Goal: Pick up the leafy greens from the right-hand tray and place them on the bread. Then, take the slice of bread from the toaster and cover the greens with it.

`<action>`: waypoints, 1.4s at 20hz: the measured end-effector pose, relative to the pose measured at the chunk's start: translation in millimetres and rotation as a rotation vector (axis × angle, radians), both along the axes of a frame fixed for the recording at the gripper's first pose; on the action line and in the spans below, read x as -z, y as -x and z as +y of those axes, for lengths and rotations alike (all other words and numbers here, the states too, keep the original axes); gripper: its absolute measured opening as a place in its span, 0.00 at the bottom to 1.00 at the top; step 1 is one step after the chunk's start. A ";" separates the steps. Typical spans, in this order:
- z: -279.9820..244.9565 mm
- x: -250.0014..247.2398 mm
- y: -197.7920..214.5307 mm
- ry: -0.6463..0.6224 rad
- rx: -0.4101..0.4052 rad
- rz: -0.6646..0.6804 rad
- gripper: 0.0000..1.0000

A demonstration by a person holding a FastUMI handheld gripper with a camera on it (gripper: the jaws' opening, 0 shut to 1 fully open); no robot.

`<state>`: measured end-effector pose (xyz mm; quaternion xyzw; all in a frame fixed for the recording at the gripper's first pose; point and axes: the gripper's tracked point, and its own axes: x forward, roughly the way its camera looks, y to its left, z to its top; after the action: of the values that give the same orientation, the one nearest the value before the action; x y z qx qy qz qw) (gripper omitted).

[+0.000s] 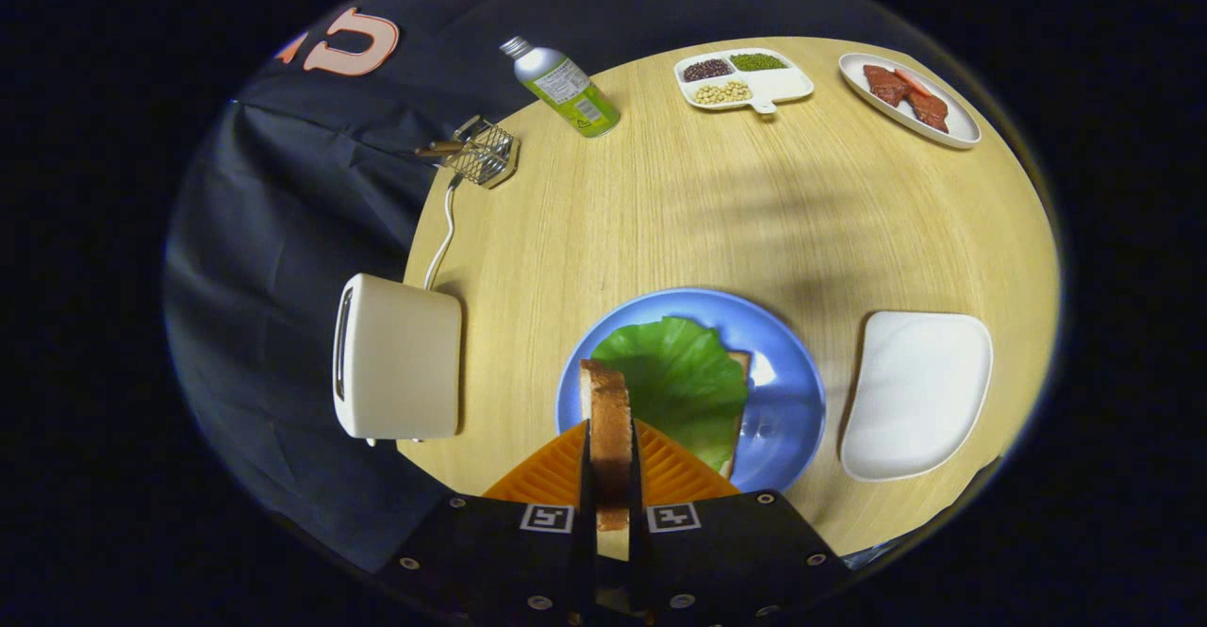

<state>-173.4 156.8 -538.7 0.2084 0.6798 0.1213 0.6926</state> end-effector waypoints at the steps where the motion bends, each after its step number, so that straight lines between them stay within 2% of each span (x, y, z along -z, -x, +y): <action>1: -1.8 2.9 0.8 -0.005 0.017 0.005 0.14; 3: -8.0 7.8 1.9 0.001 0.046 0.013 0.17; 6: -21.0 18.4 3.8 0.059 0.022 -0.004 0.28; 8: -28.8 23.3 5.8 0.113 0.018 0.004 0.39; 9: -28.5 22.8 4.0 0.119 0.019 -0.001 0.51; 13: -31.7 1.1 -15.0 0.109 0.026 -0.078 0.79; 17: -50.7 -40.7 -49.9 0.132 0.054 -0.219 0.83; 22: -70.6 -127.0 -103.2 0.144 0.093 -0.466 0.84; 26: -81.9 -202.8 -138.7 0.172 0.108 -0.692 0.90; 28: -84.8 -231.5 -143.4 0.172 0.106 -0.727 0.92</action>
<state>-30.0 72.0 -307.2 0.1277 0.3858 0.0941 0.9089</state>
